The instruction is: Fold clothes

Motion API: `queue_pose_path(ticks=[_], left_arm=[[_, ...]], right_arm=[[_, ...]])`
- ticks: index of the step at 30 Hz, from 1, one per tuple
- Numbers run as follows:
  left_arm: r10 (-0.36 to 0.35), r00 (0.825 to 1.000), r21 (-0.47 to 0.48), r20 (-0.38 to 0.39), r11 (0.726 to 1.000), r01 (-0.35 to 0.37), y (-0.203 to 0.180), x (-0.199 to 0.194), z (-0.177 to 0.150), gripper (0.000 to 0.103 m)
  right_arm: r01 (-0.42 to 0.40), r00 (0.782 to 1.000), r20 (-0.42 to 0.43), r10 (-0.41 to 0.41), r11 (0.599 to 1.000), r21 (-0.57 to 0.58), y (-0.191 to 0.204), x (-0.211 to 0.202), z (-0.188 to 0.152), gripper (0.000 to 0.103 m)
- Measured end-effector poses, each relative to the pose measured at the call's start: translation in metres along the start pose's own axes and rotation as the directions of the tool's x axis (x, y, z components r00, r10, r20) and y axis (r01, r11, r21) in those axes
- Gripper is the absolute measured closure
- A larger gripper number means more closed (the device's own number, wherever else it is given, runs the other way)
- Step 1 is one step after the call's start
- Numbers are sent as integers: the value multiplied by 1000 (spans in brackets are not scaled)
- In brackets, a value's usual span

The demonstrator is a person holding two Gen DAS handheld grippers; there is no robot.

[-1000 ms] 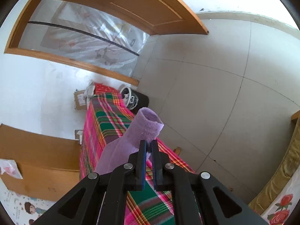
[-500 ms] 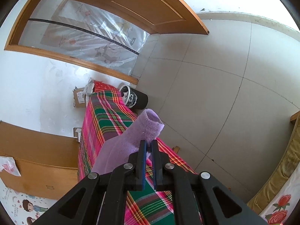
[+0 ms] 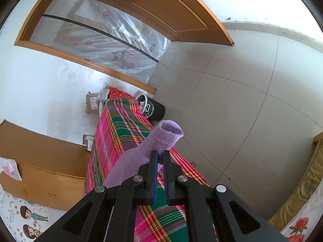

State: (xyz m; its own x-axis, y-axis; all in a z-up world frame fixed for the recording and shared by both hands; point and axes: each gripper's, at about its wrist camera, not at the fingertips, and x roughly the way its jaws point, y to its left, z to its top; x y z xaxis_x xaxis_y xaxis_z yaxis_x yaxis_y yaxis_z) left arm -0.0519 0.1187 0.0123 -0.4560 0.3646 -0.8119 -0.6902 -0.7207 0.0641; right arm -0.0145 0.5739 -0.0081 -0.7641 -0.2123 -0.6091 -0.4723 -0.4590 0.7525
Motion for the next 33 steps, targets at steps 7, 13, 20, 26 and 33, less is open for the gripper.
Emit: queue_pose_path(ticks=[7, 13, 20, 26, 33], left_arm=[[-53, 998, 0, -33, 999, 53, -5, 4, -9, 100], [-50, 997, 8, -58, 999, 51, -6, 11, -11, 100], [-124, 992, -111, -6, 986, 122, 12, -11, -17, 96], [-105, 990, -250, 98, 960, 127, 55, -55, -34, 83], [39, 996, -456, 79, 890, 2, 136, -75, -77, 83]], right_arm=[[139, 990, 42, -137, 990, -34, -17, -7, -10, 96], [190, 980, 78, -182, 976, -109, -8, -13, -19, 96], [145, 985, -27, -168, 913, -382, 60, 28, -61, 89], [224, 970, 74, -230, 745, -629, 119, 34, -106, 87], [144, 966, -32, -257, 634, -760, 152, 58, -164, 86]])
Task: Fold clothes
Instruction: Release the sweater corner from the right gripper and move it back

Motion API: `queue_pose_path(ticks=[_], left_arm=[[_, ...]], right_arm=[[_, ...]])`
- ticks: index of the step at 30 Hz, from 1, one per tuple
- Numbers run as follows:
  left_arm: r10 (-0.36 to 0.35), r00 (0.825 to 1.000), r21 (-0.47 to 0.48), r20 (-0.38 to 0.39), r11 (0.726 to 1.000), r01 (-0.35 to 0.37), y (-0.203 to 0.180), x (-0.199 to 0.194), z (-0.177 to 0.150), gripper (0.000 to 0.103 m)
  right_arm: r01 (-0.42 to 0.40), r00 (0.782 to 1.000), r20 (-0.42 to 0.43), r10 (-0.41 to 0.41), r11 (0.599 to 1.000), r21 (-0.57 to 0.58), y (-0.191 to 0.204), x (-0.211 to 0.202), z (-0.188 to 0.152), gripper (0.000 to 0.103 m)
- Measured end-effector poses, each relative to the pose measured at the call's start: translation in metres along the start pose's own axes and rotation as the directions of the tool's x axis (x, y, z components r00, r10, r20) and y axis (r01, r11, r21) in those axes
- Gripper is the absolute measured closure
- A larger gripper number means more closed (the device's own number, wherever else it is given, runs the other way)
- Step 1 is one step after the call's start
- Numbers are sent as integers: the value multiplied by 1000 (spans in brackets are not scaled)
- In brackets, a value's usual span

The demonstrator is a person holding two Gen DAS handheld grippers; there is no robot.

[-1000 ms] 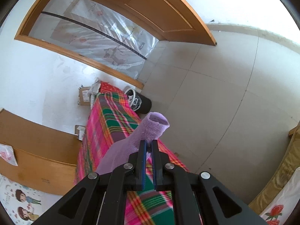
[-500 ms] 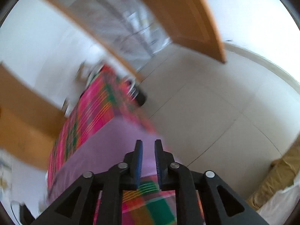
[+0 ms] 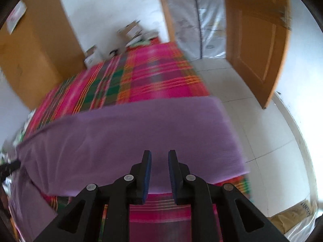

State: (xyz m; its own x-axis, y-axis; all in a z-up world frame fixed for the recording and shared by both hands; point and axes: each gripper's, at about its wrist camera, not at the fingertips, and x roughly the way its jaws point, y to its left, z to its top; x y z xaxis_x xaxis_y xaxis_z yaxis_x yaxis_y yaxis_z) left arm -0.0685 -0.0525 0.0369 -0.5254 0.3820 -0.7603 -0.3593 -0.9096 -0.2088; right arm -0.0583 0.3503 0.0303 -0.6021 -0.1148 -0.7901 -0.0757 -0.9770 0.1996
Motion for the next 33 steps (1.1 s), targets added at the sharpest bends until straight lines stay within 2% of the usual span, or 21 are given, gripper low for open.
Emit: queue_pose_path(ticks=[2, 5, 10, 12, 15, 19, 24, 29, 33], left_arm=[[47, 999, -75, -11, 996, -48, 31, -2, -3, 83], [82, 997, -150, -12, 985, -83, 69, -6, -8, 83], [151, 988, -242, -36, 958, -155, 121, -7, -12, 83], [148, 988, -273, -44, 950, -154, 136, -6, -11, 83], [148, 988, -270, -37, 951, -152, 150, -2, -7, 83], [183, 983, -257, -35, 949, -186, 162, 5, 6, 83], [152, 988, -281, -13, 948, -149, 182, 10, 19, 83], [188, 982, -274, 5, 945, -179, 188, 17, 31, 83], [190, 981, -280, 27, 944, -174, 191, 19, 36, 83]], right_arm=[[-14, 1000, -22, 13, 999, -29, 18, 8, -1, 86], [-23, 998, -55, 17, 994, -107, 48, 19, -1, 86], [-80, 994, -99, 56, 962, -259, 117, 42, 1, 86], [-118, 989, -117, 86, 945, -305, 142, 49, 2, 86], [-138, 986, -143, 91, 917, -373, 178, 61, 3, 86], [-161, 982, -158, 101, 885, -438, 215, 75, 7, 86], [-167, 982, -160, 104, 872, -460, 247, 96, 26, 85], [-159, 984, -150, 100, 872, -463, 265, 113, 40, 83], [-161, 984, -141, 109, 883, -440, 272, 125, 50, 81]])
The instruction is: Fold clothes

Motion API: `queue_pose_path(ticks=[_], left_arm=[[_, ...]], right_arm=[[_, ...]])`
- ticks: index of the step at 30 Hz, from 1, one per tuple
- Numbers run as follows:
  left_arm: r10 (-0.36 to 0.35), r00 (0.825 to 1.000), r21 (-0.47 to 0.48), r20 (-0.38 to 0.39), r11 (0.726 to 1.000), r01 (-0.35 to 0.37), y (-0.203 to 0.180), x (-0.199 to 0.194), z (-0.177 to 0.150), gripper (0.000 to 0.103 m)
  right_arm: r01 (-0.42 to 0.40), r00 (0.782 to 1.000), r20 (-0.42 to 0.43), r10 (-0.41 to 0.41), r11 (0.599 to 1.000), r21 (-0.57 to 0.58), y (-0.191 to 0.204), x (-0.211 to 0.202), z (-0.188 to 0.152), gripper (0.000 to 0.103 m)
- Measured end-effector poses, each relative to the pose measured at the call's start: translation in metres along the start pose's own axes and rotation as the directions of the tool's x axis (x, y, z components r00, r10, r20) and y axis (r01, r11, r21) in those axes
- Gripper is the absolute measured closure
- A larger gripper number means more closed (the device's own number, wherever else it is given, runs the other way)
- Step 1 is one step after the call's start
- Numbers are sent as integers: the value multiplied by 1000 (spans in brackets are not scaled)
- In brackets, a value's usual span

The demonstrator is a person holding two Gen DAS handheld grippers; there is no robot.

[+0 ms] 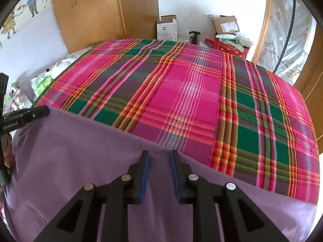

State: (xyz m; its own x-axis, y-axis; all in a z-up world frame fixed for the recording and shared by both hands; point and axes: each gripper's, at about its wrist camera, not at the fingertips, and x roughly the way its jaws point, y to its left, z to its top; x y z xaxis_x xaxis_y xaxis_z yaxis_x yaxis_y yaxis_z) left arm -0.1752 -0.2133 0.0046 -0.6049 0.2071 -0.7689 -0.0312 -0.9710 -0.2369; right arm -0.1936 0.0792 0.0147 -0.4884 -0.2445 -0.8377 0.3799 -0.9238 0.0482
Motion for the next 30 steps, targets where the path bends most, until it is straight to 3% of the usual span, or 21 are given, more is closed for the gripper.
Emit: queue_pose_path(ticks=[7, 12, 20, 27, 30], left_arm=[[-1, 1000, -31, -1, 1000, 1, 3, 1, 7, 83], [22, 1000, -65, -18, 998, -23, 13, -19, -4, 83], [23, 1000, -64, 6, 998, -22, 19, -83, -50, 83], [72, 997, -60, 6, 996, -72, 19, -129, -108, 83], [101, 995, -43, -15, 994, -101, 19, -134, -132, 82]], right_arm=[[0, 1000, -26, 2, 997, 72, -4, 6, 14, 79], [-33, 999, 16, 32, 997, 69, 0, -29, -2, 79], [-120, 990, 63, 122, 992, -36, 36, -91, -53, 79], [-223, 975, -23, 222, 965, -136, 92, -99, -107, 79], [-223, 975, -37, 220, 958, -181, 113, -98, -122, 79]])
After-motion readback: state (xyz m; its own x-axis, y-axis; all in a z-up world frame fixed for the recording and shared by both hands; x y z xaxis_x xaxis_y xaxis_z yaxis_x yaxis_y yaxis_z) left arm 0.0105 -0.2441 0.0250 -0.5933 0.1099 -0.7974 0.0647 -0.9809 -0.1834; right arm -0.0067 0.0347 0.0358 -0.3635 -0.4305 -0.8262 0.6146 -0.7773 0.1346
